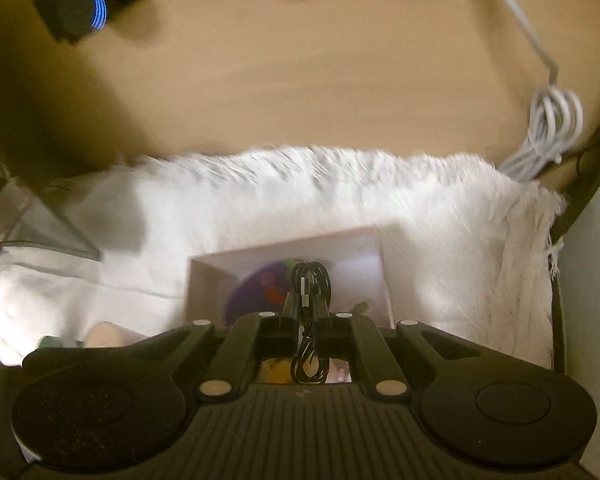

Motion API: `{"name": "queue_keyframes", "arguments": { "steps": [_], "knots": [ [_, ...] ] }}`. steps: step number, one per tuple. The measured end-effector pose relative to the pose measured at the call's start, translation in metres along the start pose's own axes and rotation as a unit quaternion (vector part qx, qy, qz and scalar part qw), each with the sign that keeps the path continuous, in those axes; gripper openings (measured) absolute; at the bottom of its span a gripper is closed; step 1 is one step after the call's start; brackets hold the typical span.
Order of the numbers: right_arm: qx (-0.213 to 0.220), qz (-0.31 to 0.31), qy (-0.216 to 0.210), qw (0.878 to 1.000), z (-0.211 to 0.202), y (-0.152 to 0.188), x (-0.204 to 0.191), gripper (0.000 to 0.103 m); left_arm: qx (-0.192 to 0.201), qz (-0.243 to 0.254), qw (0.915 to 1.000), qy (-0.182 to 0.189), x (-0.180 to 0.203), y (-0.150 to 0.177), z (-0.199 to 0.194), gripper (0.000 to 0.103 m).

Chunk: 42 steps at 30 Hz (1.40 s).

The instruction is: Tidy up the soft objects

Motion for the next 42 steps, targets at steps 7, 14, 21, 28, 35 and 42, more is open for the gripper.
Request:
{"name": "queue_keyframes", "arguments": {
  "steps": [7, 14, 21, 28, 35, 42],
  "knots": [
    [-0.064, 0.003, 0.013, 0.998, 0.051, 0.007, 0.013, 0.006, -0.031, 0.054, 0.9960, -0.063, 0.002, 0.014, 0.043, 0.023],
    [-0.074, 0.007, 0.013, 0.997, 0.069, 0.016, 0.017, 0.007, -0.035, 0.072, 0.9933, -0.083, 0.001, 0.014, 0.062, 0.029],
    [-0.038, 0.012, 0.006, 0.999, 0.038, 0.016, 0.015, 0.008, 0.014, 0.065, 0.9956, -0.067, 0.001, 0.018, 0.032, 0.029],
    [-0.004, 0.012, 0.040, 0.999, -0.009, 0.027, 0.009, 0.012, 0.022, 0.065, 0.9956, -0.063, 0.008, 0.021, 0.028, 0.029],
    [0.029, 0.024, 0.038, 0.999, -0.038, 0.057, 0.026, 0.012, 0.057, 0.072, 0.9921, -0.086, 0.035, 0.000, 0.024, 0.029],
    [0.077, -0.068, -0.002, 0.995, -0.052, 0.102, 0.024, 0.013, 0.085, 0.053, 0.9856, -0.136, 0.033, -0.049, 0.045, 0.028]
  ]
}}
Point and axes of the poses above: each gripper's, at about its wrist camera, not at the fingertips, and z roughly the way its jaws point, x to its right, y to its underside, the point moved 3 cm from there along z, roughly the way its jaws point, and after that the axes turned 9 degrees about -z, right-handed, at the moved point
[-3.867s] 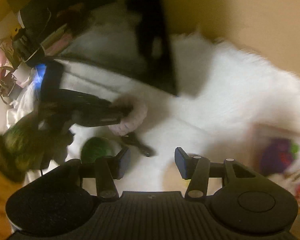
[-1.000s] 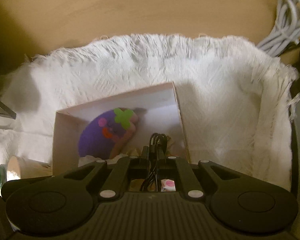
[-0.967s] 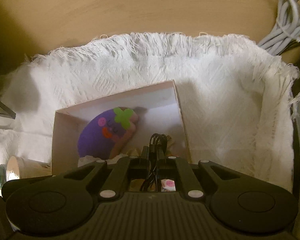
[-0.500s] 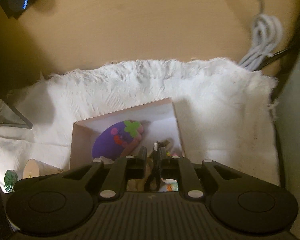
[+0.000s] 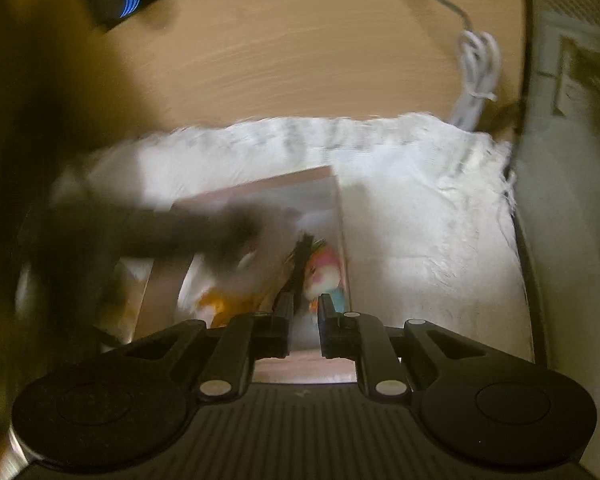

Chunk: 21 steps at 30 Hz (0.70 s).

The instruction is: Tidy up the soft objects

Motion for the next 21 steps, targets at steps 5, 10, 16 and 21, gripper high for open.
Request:
{"name": "queue_keyframes", "arguments": {
  "steps": [5, 10, 16, 21],
  "knots": [
    [0.001, -0.092, 0.002, 0.996, -0.002, 0.025, -0.012, 0.013, -0.084, 0.031, 0.9940, -0.063, -0.001, 0.019, 0.043, 0.031],
    [0.016, -0.146, 0.000, 0.989, -0.003, 0.040, -0.013, 0.022, -0.085, -0.003, 0.9954, -0.045, -0.010, 0.033, 0.024, 0.030],
    [0.027, -0.147, -0.034, 0.988, 0.008, 0.054, -0.020, 0.042, 0.014, -0.118, 0.9928, -0.017, -0.054, 0.063, -0.054, 0.031],
    [0.043, -0.165, -0.065, 0.983, 0.018, 0.061, -0.038, 0.050, 0.118, -0.194, 0.9704, -0.082, -0.052, 0.133, -0.122, 0.030]
  ]
}}
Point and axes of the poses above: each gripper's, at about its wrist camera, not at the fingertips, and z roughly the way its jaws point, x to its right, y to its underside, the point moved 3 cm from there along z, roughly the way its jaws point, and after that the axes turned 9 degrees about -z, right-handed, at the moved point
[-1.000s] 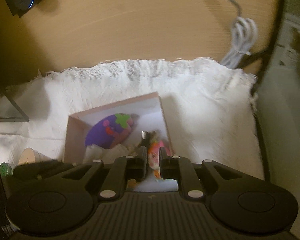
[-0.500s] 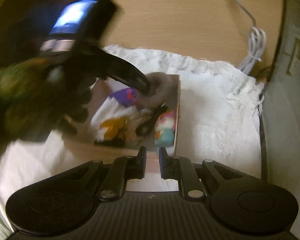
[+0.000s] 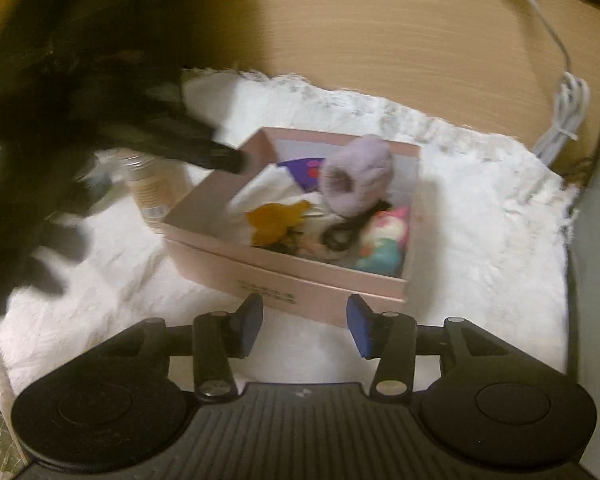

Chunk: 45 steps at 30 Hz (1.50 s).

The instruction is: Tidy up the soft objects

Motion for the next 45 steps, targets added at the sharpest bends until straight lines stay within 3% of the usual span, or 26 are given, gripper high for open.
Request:
{"name": "queue_keyframes", "arguments": {
  "steps": [5, 9, 14, 17, 20, 24, 30, 36, 45],
  "knots": [
    [0.031, -0.026, -0.055, 0.998, 0.010, 0.003, -0.025, 0.061, 0.046, -0.066, 0.9941, -0.073, -0.033, 0.064, -0.049, 0.030],
    [0.030, -0.063, -0.094, 0.993, 0.028, 0.004, -0.052, 0.062, 0.026, -0.088, 0.9867, -0.134, -0.049, 0.094, -0.053, 0.030],
    [-0.005, -0.072, -0.095, 0.993, 0.063, 0.011, -0.066, 0.062, 0.028, -0.092, 0.9797, -0.176, -0.048, 0.117, -0.046, 0.030],
    [0.002, -0.078, -0.082, 0.994, 0.067, 0.016, -0.069, 0.071, 0.029, -0.072, 0.9770, -0.199, -0.040, 0.120, -0.042, 0.032],
    [0.009, -0.082, -0.075, 0.994, 0.066, 0.019, -0.067, 0.075, 0.024, -0.076, 0.9759, -0.203, -0.034, 0.123, -0.044, 0.031],
    [-0.003, -0.095, -0.036, 0.995, 0.070, 0.025, -0.067, 0.103, 0.025, -0.090, 0.9737, -0.208, -0.027, 0.127, -0.045, 0.031],
    [0.014, -0.082, -0.047, 0.995, 0.070, 0.030, -0.058, 0.103, 0.050, -0.077, 0.9692, -0.228, -0.017, 0.138, -0.048, 0.031],
    [0.023, -0.085, -0.028, 0.996, 0.066, 0.033, -0.064, 0.103, 0.045, -0.090, 0.9689, -0.226, -0.019, 0.135, -0.048, 0.031],
    [0.020, -0.075, -0.036, 0.996, 0.068, 0.033, -0.060, 0.103, 0.046, -0.087, 0.9689, -0.227, -0.019, 0.135, -0.047, 0.031]
  ]
}}
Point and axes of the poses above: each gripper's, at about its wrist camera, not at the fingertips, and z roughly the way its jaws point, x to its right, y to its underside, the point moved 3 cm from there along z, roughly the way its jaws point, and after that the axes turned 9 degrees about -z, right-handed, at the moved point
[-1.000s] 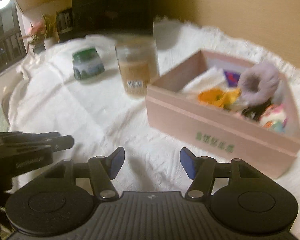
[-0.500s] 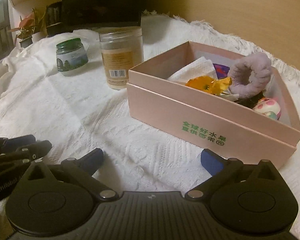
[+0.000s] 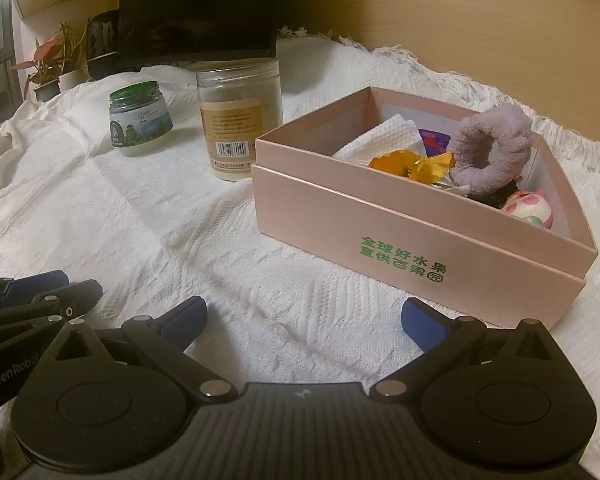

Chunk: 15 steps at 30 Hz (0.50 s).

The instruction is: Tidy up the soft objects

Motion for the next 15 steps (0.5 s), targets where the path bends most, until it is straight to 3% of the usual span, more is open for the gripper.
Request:
{"name": "queue_keyframes", "arguments": {
  "steps": [15],
  "knots": [
    [0.000, 0.000, 0.000, 1.000, 0.0003, 0.0002, 0.0000, 0.103, -0.001, -0.003, 1.0000, 0.000, 0.0004, 0.0000, -0.0002, 0.031]
  ]
}}
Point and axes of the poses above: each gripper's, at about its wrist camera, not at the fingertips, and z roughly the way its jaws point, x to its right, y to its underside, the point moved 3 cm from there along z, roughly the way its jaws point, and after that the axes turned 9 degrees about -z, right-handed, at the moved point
